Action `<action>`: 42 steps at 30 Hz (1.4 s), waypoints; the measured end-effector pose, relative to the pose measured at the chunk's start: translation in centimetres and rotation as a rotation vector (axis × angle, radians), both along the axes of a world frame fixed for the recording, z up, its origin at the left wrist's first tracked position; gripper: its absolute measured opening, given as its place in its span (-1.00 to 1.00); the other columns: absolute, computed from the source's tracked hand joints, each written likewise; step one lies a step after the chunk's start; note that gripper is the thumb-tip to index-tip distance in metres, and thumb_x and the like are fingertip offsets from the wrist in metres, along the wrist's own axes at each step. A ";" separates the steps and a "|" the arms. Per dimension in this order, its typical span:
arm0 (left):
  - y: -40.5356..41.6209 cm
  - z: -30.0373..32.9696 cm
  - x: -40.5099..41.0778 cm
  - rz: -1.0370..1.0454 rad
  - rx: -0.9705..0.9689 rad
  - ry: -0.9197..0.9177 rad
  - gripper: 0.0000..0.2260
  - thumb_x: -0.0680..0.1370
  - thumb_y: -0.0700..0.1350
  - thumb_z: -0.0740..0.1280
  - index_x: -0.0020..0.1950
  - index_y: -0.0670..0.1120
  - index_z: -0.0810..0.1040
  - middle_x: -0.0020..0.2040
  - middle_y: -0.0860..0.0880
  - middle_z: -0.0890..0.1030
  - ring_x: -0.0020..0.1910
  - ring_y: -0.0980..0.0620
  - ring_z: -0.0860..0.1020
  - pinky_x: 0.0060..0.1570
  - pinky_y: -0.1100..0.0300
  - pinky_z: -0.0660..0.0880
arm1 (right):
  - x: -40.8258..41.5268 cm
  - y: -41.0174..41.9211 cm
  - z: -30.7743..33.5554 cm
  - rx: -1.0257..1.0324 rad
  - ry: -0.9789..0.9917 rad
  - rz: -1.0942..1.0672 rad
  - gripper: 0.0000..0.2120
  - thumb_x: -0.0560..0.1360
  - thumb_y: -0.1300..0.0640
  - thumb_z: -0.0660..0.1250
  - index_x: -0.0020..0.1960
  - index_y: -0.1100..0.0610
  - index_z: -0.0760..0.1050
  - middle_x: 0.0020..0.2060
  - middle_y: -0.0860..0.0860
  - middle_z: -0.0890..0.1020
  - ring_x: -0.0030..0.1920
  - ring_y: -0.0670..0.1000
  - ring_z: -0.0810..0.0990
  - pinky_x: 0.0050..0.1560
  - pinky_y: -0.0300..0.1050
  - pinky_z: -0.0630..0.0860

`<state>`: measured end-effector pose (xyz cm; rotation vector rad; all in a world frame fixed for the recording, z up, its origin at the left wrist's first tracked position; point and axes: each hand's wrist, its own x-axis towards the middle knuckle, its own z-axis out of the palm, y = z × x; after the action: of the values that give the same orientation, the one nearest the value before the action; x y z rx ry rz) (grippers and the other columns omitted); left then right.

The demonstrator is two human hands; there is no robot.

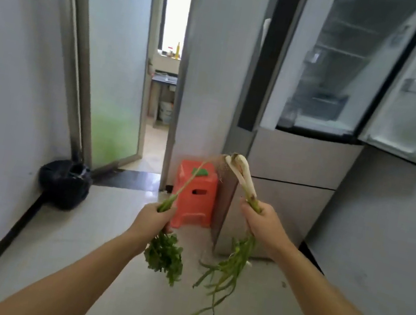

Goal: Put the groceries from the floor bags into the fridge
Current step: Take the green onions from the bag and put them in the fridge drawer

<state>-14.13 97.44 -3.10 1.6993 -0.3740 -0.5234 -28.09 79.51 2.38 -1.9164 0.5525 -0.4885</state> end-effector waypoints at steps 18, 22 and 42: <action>-53.3 9.3 7.8 -0.393 -0.068 -0.143 -0.75 0.56 -0.16 0.26 -0.32 -0.13 0.40 -0.43 -0.07 0.43 -0.41 -0.01 0.45 -0.10 0.01 0.56 | 0.1 -46.7 6.6 -0.173 -0.054 -0.404 -0.74 0.56 0.04 0.25 -0.23 0.16 0.36 -0.48 -0.01 0.32 -0.45 -0.03 0.30 -0.34 -0.12 0.29; -63.2 11.1 10.9 -0.370 -0.076 -0.153 -0.75 0.56 -0.15 0.27 -0.33 -0.13 0.41 -0.43 -0.09 0.45 -0.35 -0.08 0.48 0.02 -0.11 0.55 | 3.4 -55.6 10.0 -0.248 -0.046 -0.372 -0.75 0.57 0.04 0.24 -0.23 0.15 0.38 -0.46 0.00 0.33 -0.46 -0.05 0.30 -0.43 -0.24 0.29; -92.9 24.7 32.7 0.318 -0.469 -0.111 -0.86 0.56 -0.21 0.22 -0.20 -0.14 0.39 -0.39 -0.09 0.29 -0.49 -0.02 0.35 -0.53 0.22 0.44 | 33.9 -91.4 29.7 -0.990 -0.029 0.058 -0.66 0.58 -0.03 0.20 -0.34 0.05 0.41 -0.42 0.01 0.44 -0.36 0.04 0.45 -0.32 -0.11 0.32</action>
<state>18.54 4.55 21.61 1.2991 -0.2722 -0.0938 5.82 -11.87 32.11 -2.8384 0.2277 -0.8508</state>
